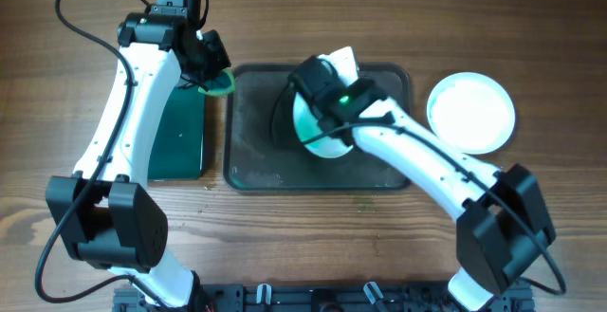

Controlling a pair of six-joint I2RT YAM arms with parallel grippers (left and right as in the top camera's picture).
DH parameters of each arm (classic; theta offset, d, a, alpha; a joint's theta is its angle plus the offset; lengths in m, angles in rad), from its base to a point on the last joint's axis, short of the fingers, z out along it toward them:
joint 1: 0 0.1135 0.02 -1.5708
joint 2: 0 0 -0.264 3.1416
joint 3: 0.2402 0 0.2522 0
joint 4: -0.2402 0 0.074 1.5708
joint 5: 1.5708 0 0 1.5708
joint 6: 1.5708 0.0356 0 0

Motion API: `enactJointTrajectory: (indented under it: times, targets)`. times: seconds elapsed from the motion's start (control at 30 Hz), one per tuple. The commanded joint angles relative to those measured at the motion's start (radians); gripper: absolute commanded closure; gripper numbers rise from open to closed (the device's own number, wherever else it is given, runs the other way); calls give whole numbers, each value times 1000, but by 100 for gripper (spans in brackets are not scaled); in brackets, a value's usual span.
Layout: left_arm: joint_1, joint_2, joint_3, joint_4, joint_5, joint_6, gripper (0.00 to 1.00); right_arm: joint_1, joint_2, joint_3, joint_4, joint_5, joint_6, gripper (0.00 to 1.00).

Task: Clean dirty plates on tray and stack at the side
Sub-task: 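Lift the last plate with the right gripper and stack it on the pile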

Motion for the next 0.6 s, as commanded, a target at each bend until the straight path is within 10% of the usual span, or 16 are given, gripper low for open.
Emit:
enactJointTrajectory:
  times: [0.0,0.17,0.33,0.57]
  targets:
    - [2,2,4,-4,7,19,96,100,-53,2,-3,382,-4,96]
    - [2,2,4,-6,1,19,96,203,-58,2,4,694,-5,96]
    - [2,2,4,-6,1,19,96,199,-58,2,5,610,-3,96]
    - [2,2,4,-15,1,19,96,-26,-58,2,74,-429,-6,96]
